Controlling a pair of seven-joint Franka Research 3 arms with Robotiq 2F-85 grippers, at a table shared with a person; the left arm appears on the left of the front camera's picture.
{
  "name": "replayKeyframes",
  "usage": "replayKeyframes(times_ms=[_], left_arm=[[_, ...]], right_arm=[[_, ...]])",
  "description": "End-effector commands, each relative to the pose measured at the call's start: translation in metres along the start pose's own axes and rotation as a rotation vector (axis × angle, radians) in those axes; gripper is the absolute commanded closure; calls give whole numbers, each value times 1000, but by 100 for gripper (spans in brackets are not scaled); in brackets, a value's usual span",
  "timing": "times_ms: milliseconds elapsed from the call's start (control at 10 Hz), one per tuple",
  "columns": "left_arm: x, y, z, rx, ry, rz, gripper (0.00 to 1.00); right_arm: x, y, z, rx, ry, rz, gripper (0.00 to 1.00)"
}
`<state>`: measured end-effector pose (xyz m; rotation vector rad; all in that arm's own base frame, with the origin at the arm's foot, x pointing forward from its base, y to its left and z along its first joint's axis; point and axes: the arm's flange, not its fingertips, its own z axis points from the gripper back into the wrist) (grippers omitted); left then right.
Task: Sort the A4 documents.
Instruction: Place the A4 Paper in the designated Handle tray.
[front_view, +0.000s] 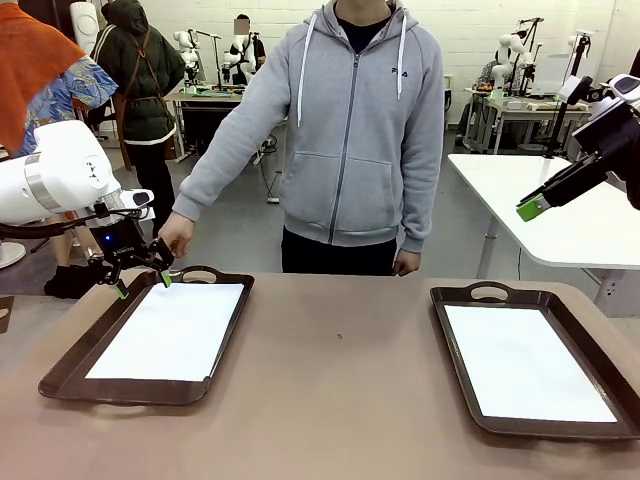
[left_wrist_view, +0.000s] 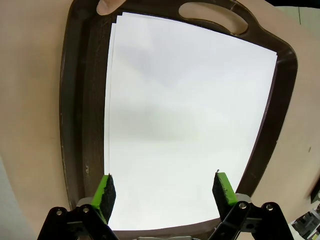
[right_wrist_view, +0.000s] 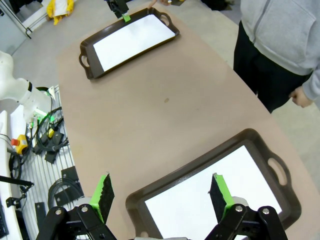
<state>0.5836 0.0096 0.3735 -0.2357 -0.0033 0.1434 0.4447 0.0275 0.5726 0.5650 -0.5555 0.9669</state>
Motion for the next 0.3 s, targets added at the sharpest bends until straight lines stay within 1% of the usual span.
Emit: replayKeyframes(times_ms=[0,200], left_arm=[[1,1,0,15,-6,-11,0],[1,1,0,15,-6,-11,0]], right_arm=[[1,0,-1,4,-3,1,0],[1,0,-1,4,-3,1,0]])
